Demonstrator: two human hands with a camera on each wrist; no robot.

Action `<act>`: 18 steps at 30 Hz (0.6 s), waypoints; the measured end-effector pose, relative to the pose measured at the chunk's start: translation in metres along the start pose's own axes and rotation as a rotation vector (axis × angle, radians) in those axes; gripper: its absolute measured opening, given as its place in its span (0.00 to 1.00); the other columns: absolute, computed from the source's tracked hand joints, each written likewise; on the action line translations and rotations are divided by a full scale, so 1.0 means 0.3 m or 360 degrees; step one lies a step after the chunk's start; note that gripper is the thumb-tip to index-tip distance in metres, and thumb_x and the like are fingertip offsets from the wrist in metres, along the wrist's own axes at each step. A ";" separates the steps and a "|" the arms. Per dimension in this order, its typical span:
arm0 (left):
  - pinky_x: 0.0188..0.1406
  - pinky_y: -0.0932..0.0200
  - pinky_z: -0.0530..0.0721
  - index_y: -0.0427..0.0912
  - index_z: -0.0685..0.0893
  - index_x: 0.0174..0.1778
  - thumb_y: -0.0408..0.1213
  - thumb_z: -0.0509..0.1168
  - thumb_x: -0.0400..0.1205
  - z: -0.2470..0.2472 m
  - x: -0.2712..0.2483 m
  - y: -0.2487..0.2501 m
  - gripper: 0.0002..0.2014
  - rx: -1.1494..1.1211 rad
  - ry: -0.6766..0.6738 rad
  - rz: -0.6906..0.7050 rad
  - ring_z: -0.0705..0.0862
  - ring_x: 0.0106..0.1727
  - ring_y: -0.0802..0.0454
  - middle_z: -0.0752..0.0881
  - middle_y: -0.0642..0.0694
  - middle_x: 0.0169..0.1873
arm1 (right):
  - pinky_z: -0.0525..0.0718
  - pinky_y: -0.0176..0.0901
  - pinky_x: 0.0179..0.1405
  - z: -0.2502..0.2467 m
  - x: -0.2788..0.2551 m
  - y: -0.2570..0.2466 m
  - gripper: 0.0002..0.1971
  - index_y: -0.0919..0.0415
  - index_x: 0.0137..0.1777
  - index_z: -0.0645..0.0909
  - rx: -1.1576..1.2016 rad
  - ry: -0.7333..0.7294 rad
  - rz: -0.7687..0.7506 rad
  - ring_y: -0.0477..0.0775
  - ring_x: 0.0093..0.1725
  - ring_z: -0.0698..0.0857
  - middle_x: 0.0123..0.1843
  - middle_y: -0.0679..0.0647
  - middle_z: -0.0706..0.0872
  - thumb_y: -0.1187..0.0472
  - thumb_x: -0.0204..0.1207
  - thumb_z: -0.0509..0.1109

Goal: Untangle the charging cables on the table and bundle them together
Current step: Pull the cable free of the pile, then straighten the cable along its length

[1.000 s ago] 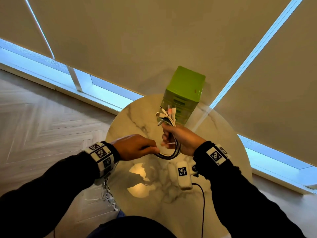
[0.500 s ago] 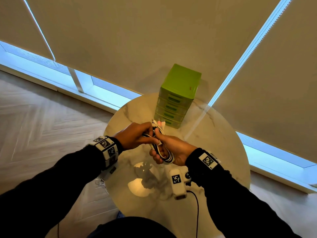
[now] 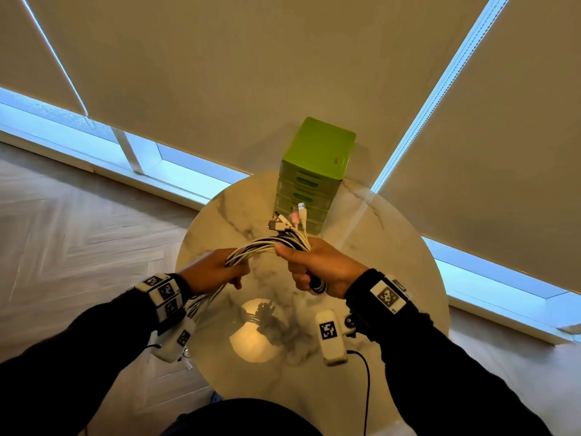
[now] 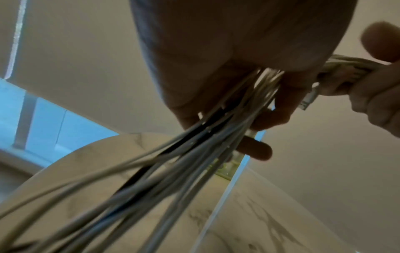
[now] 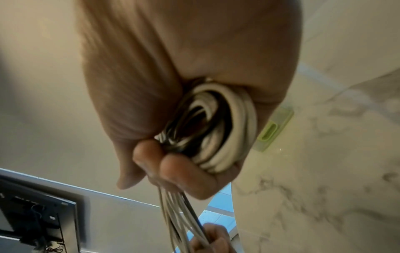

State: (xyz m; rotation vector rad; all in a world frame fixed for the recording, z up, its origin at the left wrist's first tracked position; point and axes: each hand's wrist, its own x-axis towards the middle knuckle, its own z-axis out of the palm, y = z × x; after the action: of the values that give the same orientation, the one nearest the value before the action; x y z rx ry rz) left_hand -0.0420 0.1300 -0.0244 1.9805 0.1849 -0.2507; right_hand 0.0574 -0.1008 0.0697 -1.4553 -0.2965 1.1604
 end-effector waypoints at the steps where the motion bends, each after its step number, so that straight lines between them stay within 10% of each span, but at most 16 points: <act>1: 0.42 0.47 0.88 0.41 0.84 0.47 0.38 0.67 0.86 0.005 -0.002 0.012 0.05 -0.0162 0.0035 -0.0088 0.86 0.36 0.48 0.85 0.44 0.35 | 0.67 0.37 0.22 -0.001 -0.002 0.001 0.08 0.59 0.52 0.80 -0.0041 0.0014 -0.0047 0.49 0.22 0.66 0.24 0.50 0.68 0.55 0.82 0.73; 6: 0.30 0.57 0.68 0.38 0.82 0.44 0.37 0.60 0.89 0.028 0.008 0.149 0.11 -0.0968 0.0286 -0.0385 0.66 0.27 0.54 0.71 0.47 0.30 | 0.71 0.41 0.23 0.054 0.001 0.046 0.09 0.57 0.49 0.80 -0.0303 0.0085 -0.0224 0.51 0.21 0.68 0.23 0.51 0.71 0.52 0.83 0.72; 14: 0.59 0.47 0.85 0.30 0.84 0.65 0.40 0.57 0.88 0.060 0.004 0.257 0.19 -0.1567 0.0137 -0.0382 0.88 0.54 0.40 0.89 0.32 0.55 | 0.79 0.46 0.27 0.104 0.072 0.115 0.14 0.51 0.50 0.84 -0.0681 0.0339 -0.0380 0.53 0.25 0.79 0.26 0.50 0.82 0.41 0.79 0.72; 18: 0.42 0.52 0.91 0.30 0.85 0.56 0.42 0.54 0.90 0.085 0.011 0.299 0.20 -0.1843 0.0166 -0.0386 0.90 0.43 0.42 0.89 0.34 0.45 | 0.74 0.28 0.31 0.119 0.094 0.138 0.10 0.40 0.50 0.83 -0.0927 0.0404 -0.0460 0.32 0.26 0.81 0.27 0.31 0.83 0.40 0.74 0.77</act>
State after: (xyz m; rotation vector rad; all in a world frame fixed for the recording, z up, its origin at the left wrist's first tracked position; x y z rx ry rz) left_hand -0.0192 0.0701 0.0434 0.8172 0.5067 -0.1368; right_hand 0.0256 -0.0696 0.0274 -1.9652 -0.6817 0.6667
